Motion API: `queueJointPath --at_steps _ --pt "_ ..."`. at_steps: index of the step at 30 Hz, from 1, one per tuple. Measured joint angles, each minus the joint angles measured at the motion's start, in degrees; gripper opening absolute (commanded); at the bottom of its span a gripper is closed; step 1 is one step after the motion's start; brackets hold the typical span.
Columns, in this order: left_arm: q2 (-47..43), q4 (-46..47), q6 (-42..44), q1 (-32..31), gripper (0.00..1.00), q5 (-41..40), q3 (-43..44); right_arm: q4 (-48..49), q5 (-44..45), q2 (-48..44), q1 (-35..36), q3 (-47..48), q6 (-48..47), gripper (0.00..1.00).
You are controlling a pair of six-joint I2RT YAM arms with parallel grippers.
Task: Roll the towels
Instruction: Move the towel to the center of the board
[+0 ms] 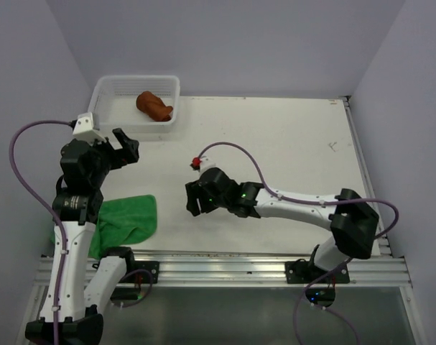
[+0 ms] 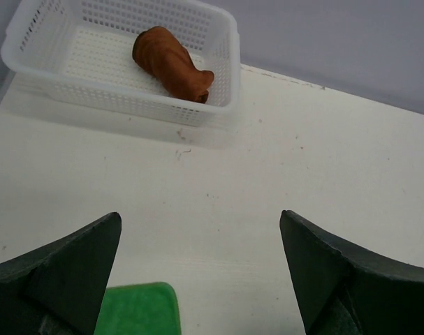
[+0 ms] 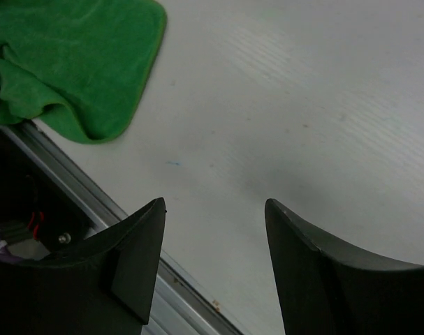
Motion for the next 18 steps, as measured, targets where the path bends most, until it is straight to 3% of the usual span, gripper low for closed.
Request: queueJointPath --at_steps 12,18 --pt "-13.73 -2.67 0.07 -3.69 0.99 -11.96 0.0 -1.44 -2.49 30.91 10.16 25.79 2.93 0.61" --pt "-13.9 -4.07 0.09 -5.68 1.0 -12.9 -1.11 -5.03 -0.33 36.41 12.31 31.61 3.8 0.6"
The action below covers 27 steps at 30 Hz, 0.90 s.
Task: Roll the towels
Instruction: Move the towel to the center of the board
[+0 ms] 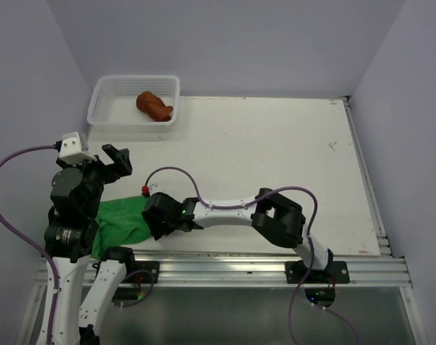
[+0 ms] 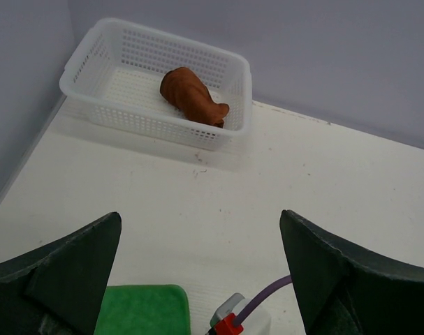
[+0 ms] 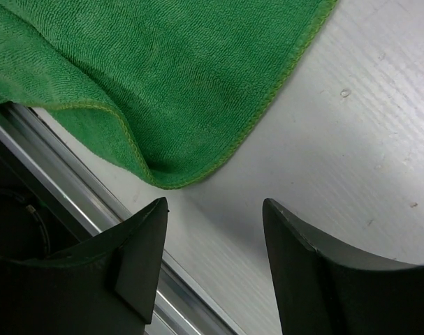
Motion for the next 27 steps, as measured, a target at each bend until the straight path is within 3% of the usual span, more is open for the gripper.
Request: queueJointPath --at_steps 13,23,27 --pt "-0.92 -0.11 -0.02 -0.81 1.0 0.09 -3.17 1.36 -2.62 5.01 0.02 5.55 0.94 0.52" --pt "-0.92 0.17 0.0 -0.87 1.0 0.2 -5.14 3.17 -4.39 7.17 0.04 6.56 2.45 0.03" --pt "-0.83 0.31 0.0 -1.03 1.0 0.0 -5.38 2.99 -4.5 7.45 -0.17 6.99 2.64 0.0"
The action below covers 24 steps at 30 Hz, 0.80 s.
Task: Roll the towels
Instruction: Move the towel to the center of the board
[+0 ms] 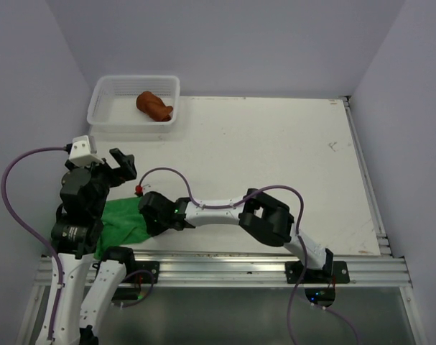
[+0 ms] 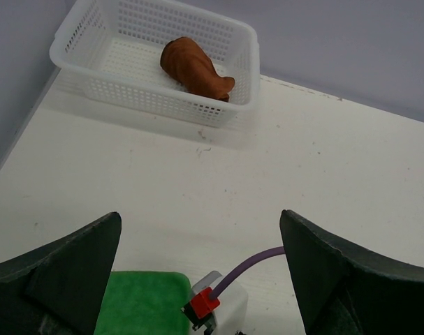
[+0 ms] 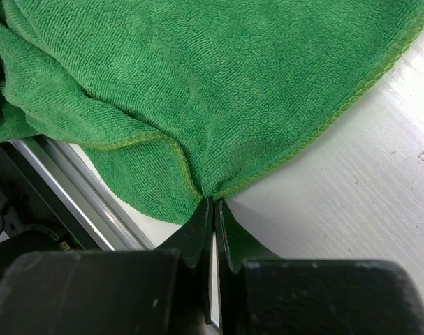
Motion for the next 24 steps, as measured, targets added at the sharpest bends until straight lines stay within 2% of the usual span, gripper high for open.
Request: queueJointPath --at_steps 3,7,10,18,22,24 --pt "0.57 0.02 0.0 -0.07 1.0 -0.13 0.0 0.46 -0.5 -0.28 -0.72 -0.72 0.63 0.0" --pt "2.16 0.09 0.0 -0.07 1.0 -0.15 0.0 2.25 -0.52 -5.9 -4.92 -9.18 1.62 0.0" --pt "4.26 0.37 -0.04 -0.07 1.0 0.52 -0.02 1.84 0.87 -14.71 -11.85 -19.98 1.36 0.0" --pt "10.05 7.02 -1.11 -0.11 1.0 7.98 -5.14 -0.7 5.01 -46.01 -34.42 -46.47 -1.77 0.0" --pt "15.72 10.91 -1.86 -0.11 1.0 11.91 -7.02 -1.44 5.4 -53.11 -41.53 -54.93 -3.28 0.01" --pt "18.67 12.2 -1.97 -0.11 1.0 13.66 -7.3 -3.04 5.55 -53.11 -44.17 -56.76 -3.58 0.14"
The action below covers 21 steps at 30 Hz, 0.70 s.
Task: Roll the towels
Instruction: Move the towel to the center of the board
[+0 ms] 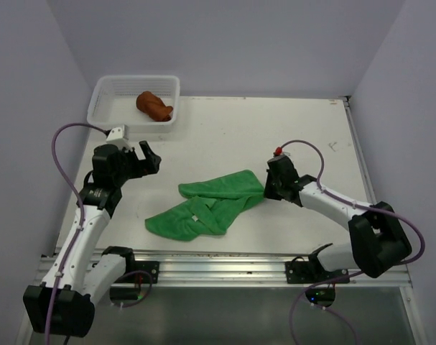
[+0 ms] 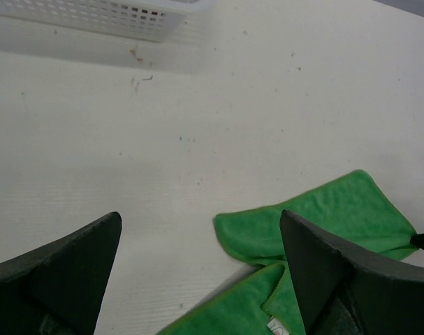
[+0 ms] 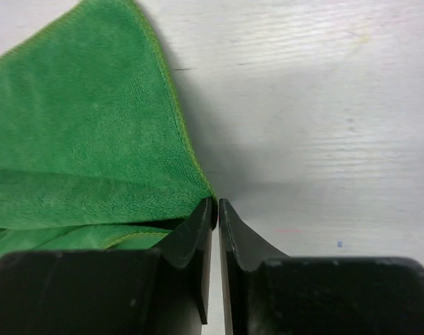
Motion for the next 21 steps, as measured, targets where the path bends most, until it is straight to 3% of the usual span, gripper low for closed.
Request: queueJointPath --at_steps 1,2,4,8,10,15,21 --pt "1.53 1.03 0.0 0.0 0.99 0.85 -0.2 -0.83 0.22 0.31 -0.79 -0.22 0.15 0.2" --pt "2.75 1.79 0.02 0.0 1.0 1.73 -0.42 -1.77 0.7 0.74 -1.51 -0.22 0.17 0.34" --pt "4.48 2.91 0.13 0.0 1.0 3.1 -0.96 -3.32 1.84 1.49 -2.21 0.09 0.13 0.42" --pt "6.43 4.07 0.61 0.0 1.0 5.55 -1.31 -6.91 3.39 1.79 -2.25 3.32 -0.35 0.48" --pt "7.23 4.26 1.07 -0.02 1.0 6.4 -1.31 -8.0 3.54 1.77 -2.27 6.34 -0.94 0.48" --pt "8.07 4.26 1.86 -0.04 1.0 7.48 -1.31 -8.46 2.64 3.52 -2.62 17.14 -3.02 0.36" --pt "8.24 4.35 1.99 -0.04 1.0 7.72 -1.31 -8.57 -1.51 16.94 -2.93 29.64 -4.81 0.32"
